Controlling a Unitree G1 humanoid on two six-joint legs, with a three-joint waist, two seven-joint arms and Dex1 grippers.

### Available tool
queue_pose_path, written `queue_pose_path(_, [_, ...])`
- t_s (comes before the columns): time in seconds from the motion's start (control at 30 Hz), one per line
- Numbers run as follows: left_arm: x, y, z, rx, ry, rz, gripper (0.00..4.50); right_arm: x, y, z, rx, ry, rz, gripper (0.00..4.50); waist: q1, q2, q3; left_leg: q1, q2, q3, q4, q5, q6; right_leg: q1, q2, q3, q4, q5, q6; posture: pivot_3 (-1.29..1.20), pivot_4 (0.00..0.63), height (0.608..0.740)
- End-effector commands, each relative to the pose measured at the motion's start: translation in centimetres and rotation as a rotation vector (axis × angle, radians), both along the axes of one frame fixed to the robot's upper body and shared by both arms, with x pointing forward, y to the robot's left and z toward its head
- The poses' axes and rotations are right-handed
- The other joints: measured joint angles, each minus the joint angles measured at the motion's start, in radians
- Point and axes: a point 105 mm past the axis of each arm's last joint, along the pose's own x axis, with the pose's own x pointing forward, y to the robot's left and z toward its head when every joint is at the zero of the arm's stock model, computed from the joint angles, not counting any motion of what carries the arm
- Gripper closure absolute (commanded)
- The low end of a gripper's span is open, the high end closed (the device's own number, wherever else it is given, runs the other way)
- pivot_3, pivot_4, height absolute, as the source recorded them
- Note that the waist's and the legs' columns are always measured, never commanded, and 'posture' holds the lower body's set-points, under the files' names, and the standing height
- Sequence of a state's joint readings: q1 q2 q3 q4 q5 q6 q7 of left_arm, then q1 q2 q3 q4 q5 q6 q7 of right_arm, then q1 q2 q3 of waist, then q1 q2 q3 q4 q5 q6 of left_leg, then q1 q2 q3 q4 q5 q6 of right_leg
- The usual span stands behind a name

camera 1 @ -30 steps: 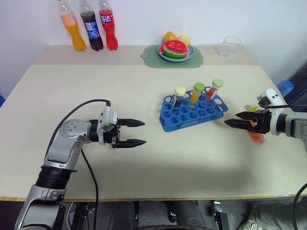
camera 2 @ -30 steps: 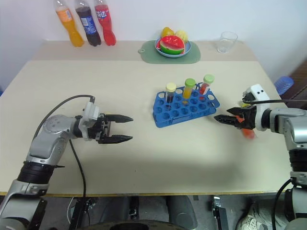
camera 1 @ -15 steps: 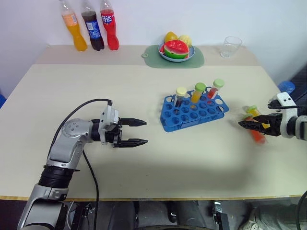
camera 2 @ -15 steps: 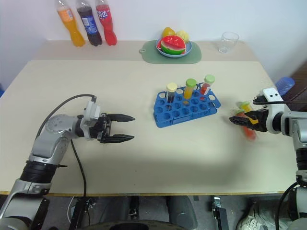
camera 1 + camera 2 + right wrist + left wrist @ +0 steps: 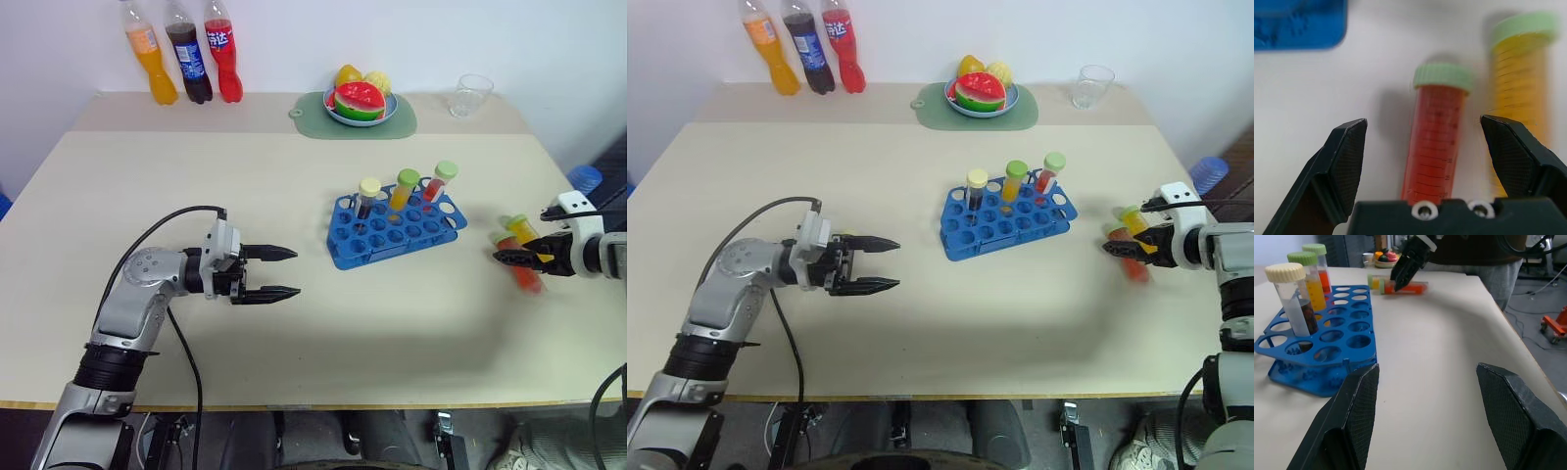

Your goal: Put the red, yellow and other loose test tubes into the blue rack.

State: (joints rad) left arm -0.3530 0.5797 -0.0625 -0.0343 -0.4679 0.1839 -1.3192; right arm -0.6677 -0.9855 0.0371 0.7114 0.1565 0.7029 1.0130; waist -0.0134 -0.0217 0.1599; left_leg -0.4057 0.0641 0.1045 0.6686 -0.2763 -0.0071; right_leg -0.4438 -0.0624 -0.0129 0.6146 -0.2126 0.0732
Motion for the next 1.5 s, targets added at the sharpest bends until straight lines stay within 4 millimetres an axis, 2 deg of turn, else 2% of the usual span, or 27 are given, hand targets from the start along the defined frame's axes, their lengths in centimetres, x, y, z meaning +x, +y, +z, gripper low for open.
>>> queue_pose_path(0.03, [-0.3,-0.1,1.0,-0.019,-0.039,-0.006,1.29,0.7,0.2,1.0,-0.012,-0.032,0.027,0.4,0.0,0.0,0.0,0.0,0.0,0.0,0.0,0.0,0.0,0.0,0.0,0.0,0.0,0.0,0.0,0.0,0.15,0.74])
queue_pose_path(0.27, [-0.5,-0.1,1.0,-0.02,-0.038,-0.001,1.29,0.9,0.3,-0.1,-0.033,-0.002,0.036,0.4,-0.001,0.0,0.0,0.0,0.0,0.0,0.0,0.0,0.0,0.0,0.0,0.0,0.0,0.0,0.001,0.0,0.15,0.74])
queue_pose_path(0.3, [-0.5,-0.1,1.0,-0.02,-0.037,0.0,1.24,0.9,0.2,-0.4,-0.041,0.008,0.04,0.95,-0.001,0.0,0.0,0.0,0.0,0.0,0.0,0.0,0.0,0.0,0.0,0.0,0.0,0.0,0.001,0.0,0.15,0.74])
queue_pose_path(0.33, [-0.5,-0.1,1.0,-0.021,-0.037,0.0,1.24,0.9,0.2,-0.7,-0.051,0.019,0.044,1.27,-0.001,0.0,0.0,0.0,0.0,0.0,0.0,0.0,0.0,0.0,0.0,0.0,0.0,0.0,0.001,0.0,0.15,0.74])
queue_pose_path(0.5, [-0.6,0.0,0.9,-0.02,-0.034,0.004,1.24,0.9,0.1,-1.1,-0.073,0.039,0.064,3.63,-0.003,0.0,0.0,0.001,0.0,0.0,0.0,0.0,0.0,0.0,0.0,0.0,0.0,0.0,0.001,0.0,0.15,0.74])
queue_pose_path(0.53, [-0.6,0.0,0.9,-0.02,-0.033,0.004,1.24,0.8,0.1,-1.0,-0.075,0.041,0.066,3.71,-0.003,0.0,0.0,0.001,0.0,0.0,0.0,0.0,0.0,0.0,0.0,0.0,0.0,0.0,0.001,0.0,0.15,0.74])
queue_pose_path(0.63, [-0.7,0.0,0.8,-0.021,-0.03,0.005,1.24,0.6,0.0,-0.6,-0.119,0.04,0.107,3.71,-0.002,0.0,0.0,0.001,0.0,0.0,0.0,0.0,0.0,0.0,0.0,0.0,0.0,0.0,0.001,0.0,0.15,0.74])
queue_pose_path(0.73, [-0.6,-0.1,0.7,-0.024,-0.028,0.005,1.24,0.4,0.6,1.1,-0.155,-0.023,0.207,3.71,0.0,0.0,0.0,0.001,0.0,0.0,0.0,0.0,0.0,0.0,0.0,0.0,0.001,0.001,0.001,0.0,0.15,0.74])
queue_pose_path(0.8, [-0.5,-0.1,0.7,-0.028,-0.028,0.007,1.24,0.3,2.7,3.0,-0.092,-0.131,0.304,3.71,0.001,0.0,0.0,0.001,0.0,0.0,0.0,0.0,0.0,0.0,0.0,0.0,0.001,0.001,0.002,0.0,0.15,0.74])
queue_pose_path(0.87, [-0.4,-0.1,0.6,-0.03,-0.028,0.007,1.24,-0.2,5.9,5.4,-0.008,-0.305,0.46,3.71,0.002,0.001,0.0,0.0,0.0,0.0,0.0,0.0,0.0,0.0,0.0,0.0,0.001,0.002,0.003,0.0,0.15,0.74])
queue_pose_path(0.93, [-0.2,-0.2,0.6,-0.033,-0.028,0.007,1.24,-0.8,8.1,7.2,0.067,-0.461,0.535,3.71,0.001,0.001,0.0,0.001,0.0,0.0,0.0,0.0,0.0,0.0,0.0,0.0,0.001,0.002,0.004,0.0,0.15,0.74])
queue_pose_path(1.1, [0.3,-0.5,0.7,-0.043,-0.035,-0.002,1.24,0.0,10.8,10.9,0.2,-0.824,0.423,3.71,0.001,0.001,0.0,0.003,0.0,-0.001,0.0,0.001,-0.002,0.001,0.001,0.0,0.003,0.002,0.004,0.0,0.15,0.74])
queue_pose_path(1.23, [0.6,-0.4,1.0,-0.046,-0.04,-0.006,1.24,0.6,11.2,10.9,0.177,-1.031,0.309,3.71,0.005,0.001,0.0,0.002,0.0,-0.001,0.0,0.001,-0.002,0.001,0.0,0.0,0.002,0.002,0.003,0.0,0.15,0.74])
queue_pose_path(1.3, [0.8,-0.5,1.0,-0.047,-0.045,-0.008,1.24,1.3,10.9,10.6,0.173,-1.135,0.189,3.71,0.003,0.001,0.0,0.002,0.0,0.0,0.0,0.001,-0.002,0.001,0.0,0.0,0.002,0.002,0.003,0.0,0.15,0.74])
queue_pose_path(1.5, [1.3,-0.5,1.6,-0.062,-0.052,-0.006,1.24,1.8,11.4,8.0,0.166,-1.23,0.034,3.71,-0.001,0.001,0.0,0.002,0.0,0.0,0.0,0.001,-0.002,0.001,0.0,0.0,0.003,0.002,0.004,0.0,0.15,0.74])
